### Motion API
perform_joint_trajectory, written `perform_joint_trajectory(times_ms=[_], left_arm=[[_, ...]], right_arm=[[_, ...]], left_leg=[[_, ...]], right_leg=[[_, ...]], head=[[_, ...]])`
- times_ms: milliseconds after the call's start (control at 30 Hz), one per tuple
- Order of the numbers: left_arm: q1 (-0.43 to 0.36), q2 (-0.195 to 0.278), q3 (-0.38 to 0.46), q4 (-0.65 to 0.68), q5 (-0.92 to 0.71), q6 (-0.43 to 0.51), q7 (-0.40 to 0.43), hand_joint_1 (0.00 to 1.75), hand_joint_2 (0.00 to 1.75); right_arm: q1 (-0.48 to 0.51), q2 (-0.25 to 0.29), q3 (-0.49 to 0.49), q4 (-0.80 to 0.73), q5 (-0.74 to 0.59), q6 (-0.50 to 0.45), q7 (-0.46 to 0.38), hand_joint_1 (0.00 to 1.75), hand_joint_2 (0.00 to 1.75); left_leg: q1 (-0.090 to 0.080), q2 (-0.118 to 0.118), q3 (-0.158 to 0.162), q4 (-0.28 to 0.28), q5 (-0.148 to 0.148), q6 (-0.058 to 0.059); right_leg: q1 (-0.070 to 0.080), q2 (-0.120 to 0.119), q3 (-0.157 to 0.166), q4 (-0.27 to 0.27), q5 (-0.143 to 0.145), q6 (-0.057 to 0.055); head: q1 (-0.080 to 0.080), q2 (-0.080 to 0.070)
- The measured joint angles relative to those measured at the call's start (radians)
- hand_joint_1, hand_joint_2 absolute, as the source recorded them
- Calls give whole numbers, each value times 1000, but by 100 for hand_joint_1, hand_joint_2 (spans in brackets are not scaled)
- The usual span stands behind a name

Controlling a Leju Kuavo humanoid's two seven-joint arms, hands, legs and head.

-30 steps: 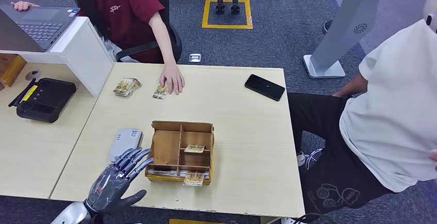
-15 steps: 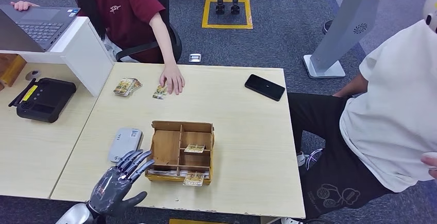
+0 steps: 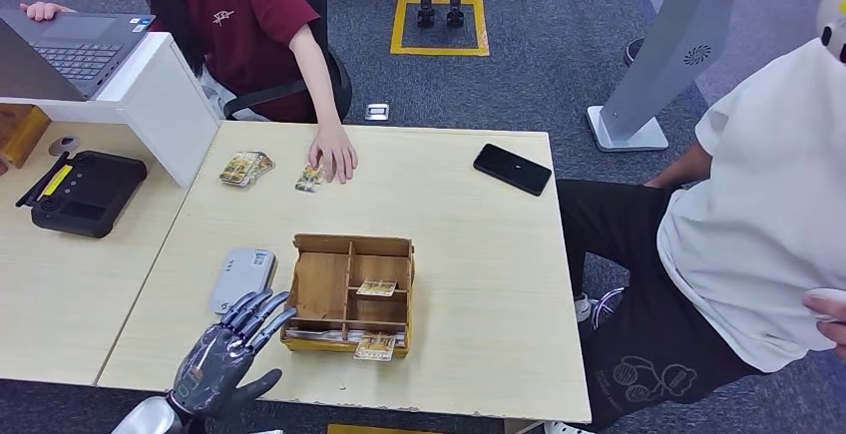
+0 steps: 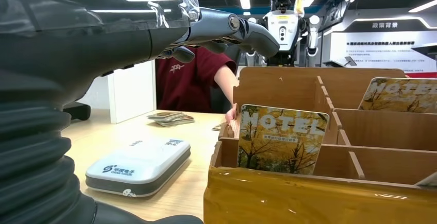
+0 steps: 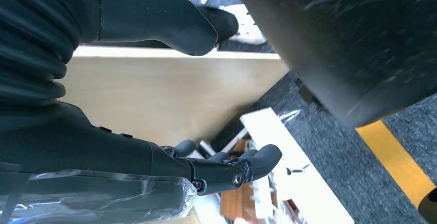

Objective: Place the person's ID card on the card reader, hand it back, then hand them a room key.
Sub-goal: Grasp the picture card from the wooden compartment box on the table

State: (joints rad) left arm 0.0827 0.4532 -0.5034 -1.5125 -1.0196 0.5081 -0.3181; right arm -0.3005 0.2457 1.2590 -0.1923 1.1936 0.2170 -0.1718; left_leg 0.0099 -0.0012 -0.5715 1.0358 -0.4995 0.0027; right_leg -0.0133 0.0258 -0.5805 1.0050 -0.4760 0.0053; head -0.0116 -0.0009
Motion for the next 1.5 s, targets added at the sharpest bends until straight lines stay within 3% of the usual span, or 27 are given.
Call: perform_joint_trajectory(times_ms=[633,1500], left_arm=[[1,3,-21,12,35,4,14,0,175],[2,-4,-74,23,53,19,16,0,175]], right_arm=[[44,-12,-105,0,-62,-4,79,0,175],[55,-13,-149,0,-79,10,144,0,175]], left_leg=[[0,0,0,0,0,0],[0,-1,0,0,0,0]], right_leg=[[0,-1,0,0,0,0],[0,-2,1,0,0,0]], head=[[0,0],[0,0]])
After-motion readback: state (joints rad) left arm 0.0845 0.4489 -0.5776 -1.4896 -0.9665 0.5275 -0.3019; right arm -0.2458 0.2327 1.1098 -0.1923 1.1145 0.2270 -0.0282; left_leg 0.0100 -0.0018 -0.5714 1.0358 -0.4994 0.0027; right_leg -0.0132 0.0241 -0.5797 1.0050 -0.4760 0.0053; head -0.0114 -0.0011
